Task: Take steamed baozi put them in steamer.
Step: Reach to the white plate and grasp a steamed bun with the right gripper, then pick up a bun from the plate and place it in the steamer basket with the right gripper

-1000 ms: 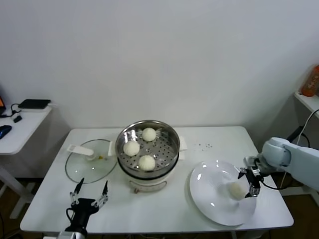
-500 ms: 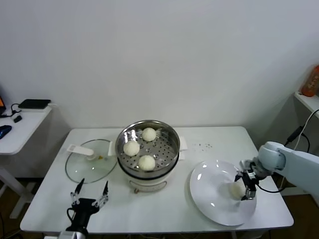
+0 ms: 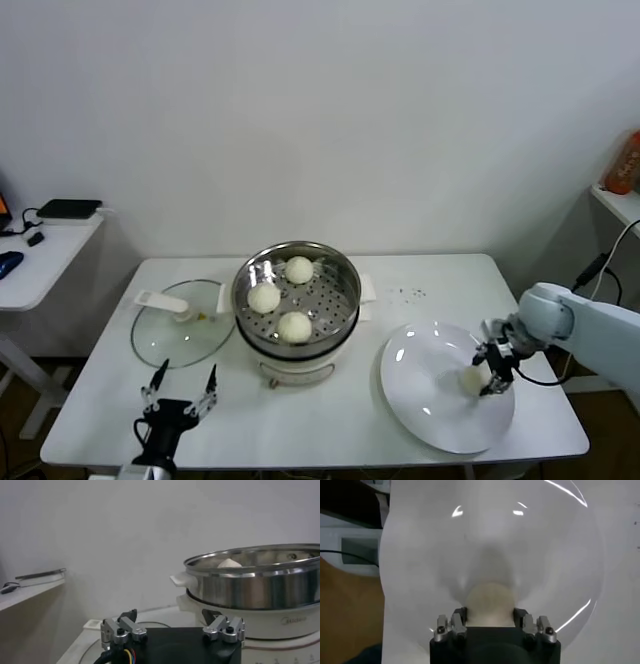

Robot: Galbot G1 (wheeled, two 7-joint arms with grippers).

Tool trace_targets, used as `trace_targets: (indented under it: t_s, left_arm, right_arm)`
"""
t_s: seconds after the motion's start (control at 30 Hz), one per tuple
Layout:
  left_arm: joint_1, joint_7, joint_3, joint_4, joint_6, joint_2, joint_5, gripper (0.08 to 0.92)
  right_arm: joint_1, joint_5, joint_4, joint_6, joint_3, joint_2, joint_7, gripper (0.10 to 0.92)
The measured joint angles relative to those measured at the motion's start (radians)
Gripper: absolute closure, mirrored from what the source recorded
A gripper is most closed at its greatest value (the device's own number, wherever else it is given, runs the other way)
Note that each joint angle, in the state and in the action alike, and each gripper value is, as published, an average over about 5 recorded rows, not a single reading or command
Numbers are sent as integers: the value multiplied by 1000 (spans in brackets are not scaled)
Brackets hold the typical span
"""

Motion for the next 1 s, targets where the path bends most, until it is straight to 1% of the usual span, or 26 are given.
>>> trace_targets:
  t_s: [0.23,0.5,0.77,1.0]
  left_arm:
    - [-3,0,-2,0,-1,0,-5,177]
    - [-6,-1,-1,0,-4,1,-10,177]
    - [-5,-5,1,-3,-4,3,-20,177]
    - [-3,-7,-2,-11,-6,6,-25,177]
  right_arm:
    - [90,68,13,-17,-55,13,-2,409]
    - [325,237,-6,-32,-196,75,-9,406]
    - [578,456,-62,-34,-331,223,-28,406]
    - [700,608,-125,-39,-382,392,-33,406]
